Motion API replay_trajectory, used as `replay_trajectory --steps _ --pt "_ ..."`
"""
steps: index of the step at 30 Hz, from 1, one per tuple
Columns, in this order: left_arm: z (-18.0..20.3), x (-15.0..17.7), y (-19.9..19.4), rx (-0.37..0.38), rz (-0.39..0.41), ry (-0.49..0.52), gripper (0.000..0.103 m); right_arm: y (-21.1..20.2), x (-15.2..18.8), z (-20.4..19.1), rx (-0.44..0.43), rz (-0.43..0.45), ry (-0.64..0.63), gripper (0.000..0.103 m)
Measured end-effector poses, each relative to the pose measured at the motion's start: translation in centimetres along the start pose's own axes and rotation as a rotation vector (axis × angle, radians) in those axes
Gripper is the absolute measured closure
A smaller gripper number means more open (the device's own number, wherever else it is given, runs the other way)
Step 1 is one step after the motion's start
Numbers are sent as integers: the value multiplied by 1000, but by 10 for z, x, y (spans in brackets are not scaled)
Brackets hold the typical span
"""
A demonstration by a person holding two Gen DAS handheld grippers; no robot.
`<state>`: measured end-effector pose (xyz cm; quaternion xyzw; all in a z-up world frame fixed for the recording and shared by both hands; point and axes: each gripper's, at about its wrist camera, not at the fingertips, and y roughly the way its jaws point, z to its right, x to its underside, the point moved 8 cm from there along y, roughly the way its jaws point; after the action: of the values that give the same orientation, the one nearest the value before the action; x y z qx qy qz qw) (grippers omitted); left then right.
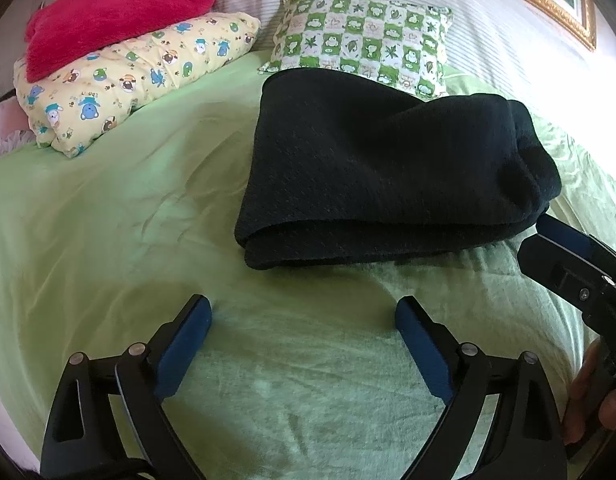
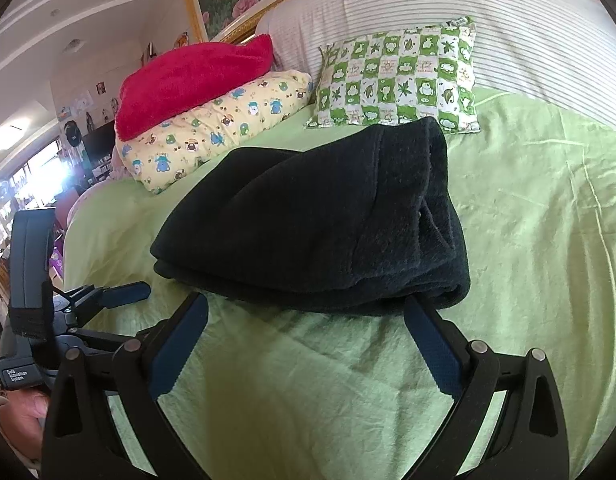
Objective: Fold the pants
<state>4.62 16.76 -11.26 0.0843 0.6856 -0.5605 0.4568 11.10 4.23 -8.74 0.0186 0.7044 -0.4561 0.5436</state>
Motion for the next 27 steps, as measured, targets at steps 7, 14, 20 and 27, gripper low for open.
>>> replay_trajectory --steps 7,14,20,27 --pt "2 0 4 -1 -40 24 6 3 0 2 9 -12 1 1" --pt "3 3 5 -23 -47 42 6 5 2 0 27 -25 -14 1" --pt "3 4 7 -28 -52 45 6 4 2 1 25 -22 -9 1" --pt "4 4 8 -35 -55 50 6 4 2 2 26 -23 -4 1"
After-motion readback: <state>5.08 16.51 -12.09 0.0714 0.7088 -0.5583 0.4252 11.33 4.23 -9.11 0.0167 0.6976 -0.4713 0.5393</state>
